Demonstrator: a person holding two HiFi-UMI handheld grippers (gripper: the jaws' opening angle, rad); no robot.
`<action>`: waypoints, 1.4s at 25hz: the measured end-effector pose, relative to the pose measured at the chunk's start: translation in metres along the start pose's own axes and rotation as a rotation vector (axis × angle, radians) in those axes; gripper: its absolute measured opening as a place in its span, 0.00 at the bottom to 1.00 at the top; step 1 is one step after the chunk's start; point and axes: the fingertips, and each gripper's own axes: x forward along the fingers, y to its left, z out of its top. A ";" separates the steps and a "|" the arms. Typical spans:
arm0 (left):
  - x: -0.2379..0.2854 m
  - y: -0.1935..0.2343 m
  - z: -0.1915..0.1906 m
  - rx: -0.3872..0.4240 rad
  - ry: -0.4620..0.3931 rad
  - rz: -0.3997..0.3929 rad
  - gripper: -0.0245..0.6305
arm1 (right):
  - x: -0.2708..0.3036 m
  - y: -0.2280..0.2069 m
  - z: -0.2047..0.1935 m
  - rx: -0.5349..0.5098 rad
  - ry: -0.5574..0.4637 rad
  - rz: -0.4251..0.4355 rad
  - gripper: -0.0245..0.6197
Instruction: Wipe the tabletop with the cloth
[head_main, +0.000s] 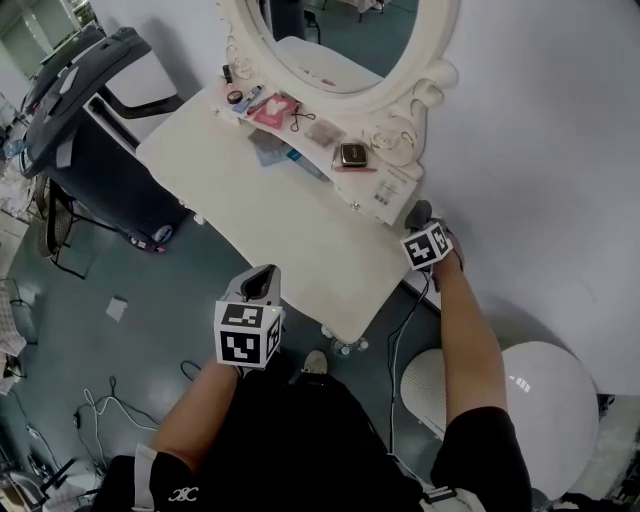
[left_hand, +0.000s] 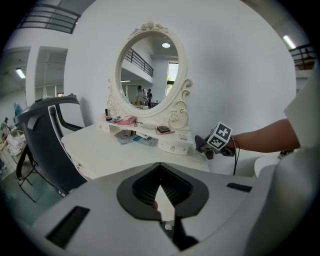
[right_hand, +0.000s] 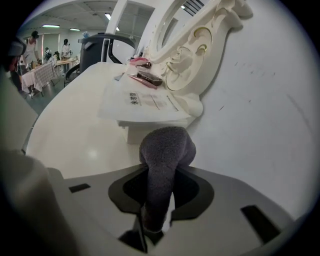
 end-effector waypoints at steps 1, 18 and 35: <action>0.002 0.005 -0.001 -0.017 0.006 0.006 0.04 | 0.006 -0.004 0.001 0.000 0.008 0.013 0.19; 0.036 0.031 -0.012 -0.055 0.090 0.082 0.04 | 0.085 -0.032 0.020 0.083 0.058 0.144 0.19; 0.032 0.022 -0.020 -0.026 0.110 0.054 0.04 | 0.061 0.011 0.004 0.223 -0.183 0.298 0.18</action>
